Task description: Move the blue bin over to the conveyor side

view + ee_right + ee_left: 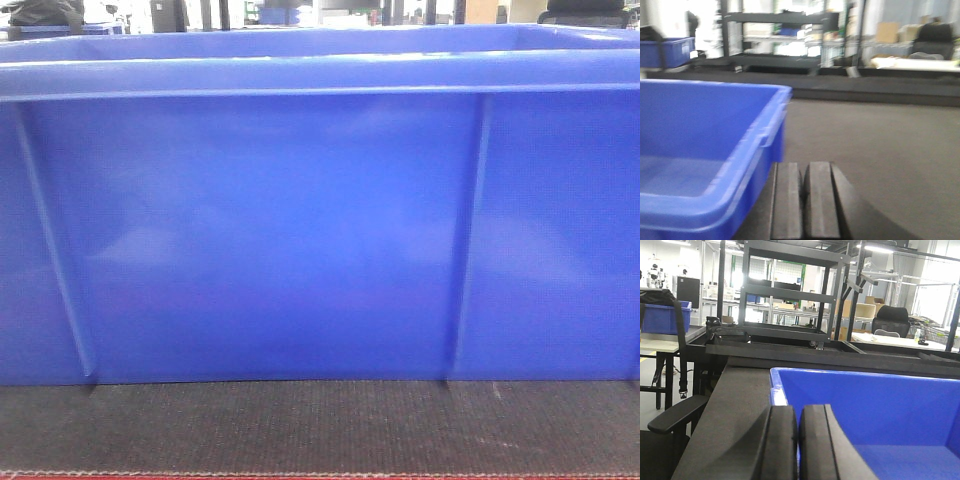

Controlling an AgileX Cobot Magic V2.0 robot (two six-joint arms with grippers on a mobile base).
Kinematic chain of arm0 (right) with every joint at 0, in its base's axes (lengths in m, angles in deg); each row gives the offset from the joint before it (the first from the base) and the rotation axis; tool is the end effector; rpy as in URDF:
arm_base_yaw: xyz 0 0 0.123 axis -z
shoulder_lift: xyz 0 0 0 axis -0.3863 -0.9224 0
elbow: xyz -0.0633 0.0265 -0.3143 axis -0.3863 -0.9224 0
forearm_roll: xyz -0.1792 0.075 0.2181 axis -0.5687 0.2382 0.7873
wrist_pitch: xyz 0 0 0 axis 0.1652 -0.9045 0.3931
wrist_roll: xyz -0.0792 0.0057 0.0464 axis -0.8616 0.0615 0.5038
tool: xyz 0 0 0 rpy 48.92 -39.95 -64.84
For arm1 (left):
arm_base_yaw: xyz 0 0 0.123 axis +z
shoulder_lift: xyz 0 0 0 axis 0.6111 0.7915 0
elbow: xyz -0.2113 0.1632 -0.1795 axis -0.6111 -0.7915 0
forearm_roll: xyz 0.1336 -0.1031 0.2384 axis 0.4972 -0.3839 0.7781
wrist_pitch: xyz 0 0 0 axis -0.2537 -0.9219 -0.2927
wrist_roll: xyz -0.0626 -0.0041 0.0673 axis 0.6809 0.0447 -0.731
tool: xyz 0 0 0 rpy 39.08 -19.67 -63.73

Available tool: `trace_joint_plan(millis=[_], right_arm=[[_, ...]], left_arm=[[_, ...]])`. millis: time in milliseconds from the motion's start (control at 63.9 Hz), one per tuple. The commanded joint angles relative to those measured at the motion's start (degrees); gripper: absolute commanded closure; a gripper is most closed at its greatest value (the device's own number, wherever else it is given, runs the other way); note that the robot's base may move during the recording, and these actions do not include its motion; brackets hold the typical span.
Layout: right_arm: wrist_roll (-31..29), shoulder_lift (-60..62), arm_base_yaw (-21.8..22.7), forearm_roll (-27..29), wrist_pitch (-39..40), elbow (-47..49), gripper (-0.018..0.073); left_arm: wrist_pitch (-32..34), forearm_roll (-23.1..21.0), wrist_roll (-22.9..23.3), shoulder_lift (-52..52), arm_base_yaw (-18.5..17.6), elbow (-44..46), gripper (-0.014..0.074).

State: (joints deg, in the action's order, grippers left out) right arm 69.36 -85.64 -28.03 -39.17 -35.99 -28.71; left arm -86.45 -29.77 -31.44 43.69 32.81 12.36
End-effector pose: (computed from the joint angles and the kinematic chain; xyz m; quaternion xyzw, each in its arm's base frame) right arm 0.0518 0.0049 0.2599 -0.0278 0.6853 0.0388 0.7267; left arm 0.0418 -0.0040 0.3078 -0.0015 0.6495 -0.0712 0.7570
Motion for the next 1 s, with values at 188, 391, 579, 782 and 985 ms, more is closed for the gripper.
trace_joint_plan(millis=[188, 391, 579, 782, 985], right_arm=[[-1.30, 1.06, 2.16, 2.23, 10.84, -9.79, 0.0648], [-1.30, 1.06, 2.16, 2.23, 10.73, -9.79, 0.0648], [-1.30, 1.06, 2.16, 2.23, 9.90, -9.79, 0.0648], [-1.30, 1.06, 2.16, 2.23, 9.77, -9.79, 0.0648], [-1.30, 1.06, 2.16, 2.23, 9.88, -9.79, 0.0648]], left_arm=[[1.08, 0.02, -0.09, -0.38, -0.16, -0.12, 0.0582], [1.08, 0.02, -0.09, -0.38, -0.16, -0.12, 0.0582], [1.08, 0.02, -0.09, -0.38, -0.16, -0.12, 0.0582], [1.08, 0.02, -0.09, -0.38, -0.16, -0.12, 0.0582], [1.08, 0.02, -0.09, -0.38, -0.16, -0.12, 0.0582]])
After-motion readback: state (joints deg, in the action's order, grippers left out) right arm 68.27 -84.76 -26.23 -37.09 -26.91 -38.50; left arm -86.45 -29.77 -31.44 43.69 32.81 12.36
